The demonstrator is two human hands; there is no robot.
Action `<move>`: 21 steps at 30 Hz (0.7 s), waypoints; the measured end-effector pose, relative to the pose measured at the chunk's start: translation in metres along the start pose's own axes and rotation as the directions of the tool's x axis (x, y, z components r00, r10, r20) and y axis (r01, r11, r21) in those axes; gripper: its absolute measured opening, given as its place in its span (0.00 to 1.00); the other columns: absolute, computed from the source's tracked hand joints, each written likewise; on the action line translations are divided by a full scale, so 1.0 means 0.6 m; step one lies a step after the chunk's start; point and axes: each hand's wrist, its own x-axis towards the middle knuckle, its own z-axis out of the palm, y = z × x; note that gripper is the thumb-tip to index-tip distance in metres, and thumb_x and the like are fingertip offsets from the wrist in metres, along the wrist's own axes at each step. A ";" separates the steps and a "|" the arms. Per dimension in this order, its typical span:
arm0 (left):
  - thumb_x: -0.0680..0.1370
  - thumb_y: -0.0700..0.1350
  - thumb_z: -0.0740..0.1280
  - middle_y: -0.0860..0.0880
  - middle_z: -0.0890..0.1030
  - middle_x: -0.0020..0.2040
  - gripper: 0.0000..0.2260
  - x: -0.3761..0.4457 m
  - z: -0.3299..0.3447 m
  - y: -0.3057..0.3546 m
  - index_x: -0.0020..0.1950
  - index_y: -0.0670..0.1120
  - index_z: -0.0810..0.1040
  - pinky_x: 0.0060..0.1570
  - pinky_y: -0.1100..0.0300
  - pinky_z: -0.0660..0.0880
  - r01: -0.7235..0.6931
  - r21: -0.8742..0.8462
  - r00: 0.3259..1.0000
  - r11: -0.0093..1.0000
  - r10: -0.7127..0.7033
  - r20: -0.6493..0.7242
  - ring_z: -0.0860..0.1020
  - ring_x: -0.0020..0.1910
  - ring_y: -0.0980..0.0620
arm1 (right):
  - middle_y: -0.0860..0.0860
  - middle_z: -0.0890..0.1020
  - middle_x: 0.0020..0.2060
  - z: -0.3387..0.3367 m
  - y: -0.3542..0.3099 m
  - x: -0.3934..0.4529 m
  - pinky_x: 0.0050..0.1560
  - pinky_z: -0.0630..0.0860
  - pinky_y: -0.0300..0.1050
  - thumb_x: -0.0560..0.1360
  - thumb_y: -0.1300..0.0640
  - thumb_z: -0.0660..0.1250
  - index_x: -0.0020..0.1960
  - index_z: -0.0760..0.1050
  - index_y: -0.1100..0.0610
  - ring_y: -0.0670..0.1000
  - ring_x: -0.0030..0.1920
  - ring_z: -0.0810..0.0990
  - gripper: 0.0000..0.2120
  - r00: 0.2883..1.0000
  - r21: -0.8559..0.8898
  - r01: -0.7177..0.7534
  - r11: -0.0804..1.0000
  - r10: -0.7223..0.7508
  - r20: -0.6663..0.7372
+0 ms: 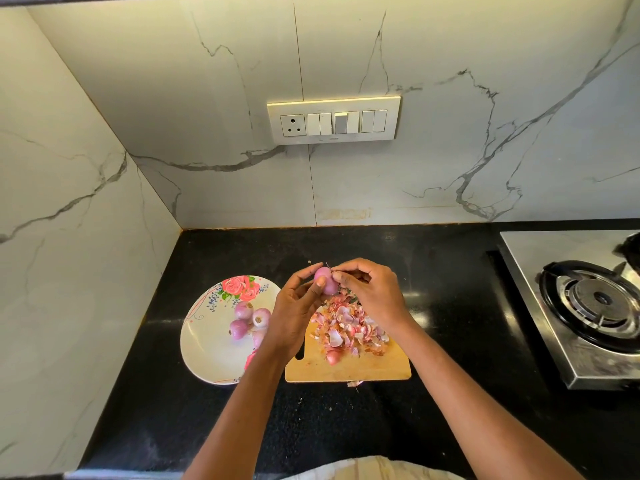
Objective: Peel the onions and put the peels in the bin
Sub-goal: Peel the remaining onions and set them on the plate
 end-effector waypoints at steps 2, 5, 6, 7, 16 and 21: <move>0.75 0.48 0.71 0.48 0.83 0.61 0.21 -0.004 0.004 -0.003 0.68 0.48 0.76 0.64 0.49 0.78 0.003 -0.028 1.000 1.000 -0.003 -0.006 0.82 0.61 0.47 | 0.45 0.86 0.47 0.012 -0.002 -0.003 0.49 0.79 0.34 0.77 0.55 0.73 0.53 0.85 0.54 0.44 0.49 0.83 0.06 0.997 -0.079 0.058 0.995 -0.062 -0.052; 0.73 0.48 0.72 0.49 0.84 0.60 0.22 -0.004 0.011 -0.002 0.67 0.49 0.77 0.62 0.50 0.79 0.007 -0.055 1.000 0.998 -0.006 0.005 0.82 0.61 0.46 | 0.46 0.85 0.47 0.020 -0.004 -0.006 0.46 0.78 0.31 0.79 0.54 0.71 0.54 0.84 0.54 0.43 0.48 0.83 0.07 0.993 -0.095 0.024 0.995 -0.035 -0.115; 0.73 0.48 0.72 0.49 0.84 0.59 0.22 -0.003 0.013 -0.002 0.67 0.49 0.77 0.61 0.50 0.79 0.008 -0.062 1.000 0.998 -0.007 0.013 0.82 0.61 0.46 | 0.46 0.85 0.47 0.019 -0.004 -0.007 0.46 0.78 0.31 0.80 0.54 0.70 0.55 0.84 0.55 0.43 0.48 0.83 0.07 0.993 -0.039 -0.015 0.999 0.010 -0.119; 0.73 0.48 0.72 0.49 0.84 0.59 0.22 -0.003 0.014 0.000 0.66 0.49 0.77 0.60 0.51 0.79 0.010 -0.062 1.000 0.998 -0.009 0.018 0.82 0.61 0.47 | 0.47 0.85 0.47 0.019 -0.004 -0.007 0.47 0.79 0.34 0.80 0.54 0.70 0.55 0.83 0.55 0.43 0.49 0.83 0.07 0.990 0.073 -0.072 0.995 0.080 -0.118; 0.73 0.51 0.71 0.50 0.83 0.60 0.21 0.001 0.012 -0.003 0.66 0.51 0.77 0.58 0.55 0.80 -0.014 -0.018 0.999 1.000 0.013 -0.032 0.83 0.58 0.51 | 0.48 0.86 0.49 0.018 -0.012 -0.011 0.48 0.81 0.38 0.78 0.56 0.71 0.57 0.83 0.56 0.44 0.51 0.85 0.09 0.978 0.263 -0.173 0.949 0.198 -0.072; 0.76 0.50 0.70 0.49 0.83 0.61 0.20 0.008 0.004 0.000 0.68 0.50 0.77 0.61 0.52 0.80 -0.015 0.019 0.999 1.000 0.015 -0.045 0.82 0.60 0.50 | 0.41 0.84 0.55 0.010 -0.003 -0.014 0.55 0.80 0.34 0.74 0.49 0.76 0.64 0.81 0.50 0.39 0.56 0.82 0.19 0.986 0.110 -0.143 0.984 0.132 0.098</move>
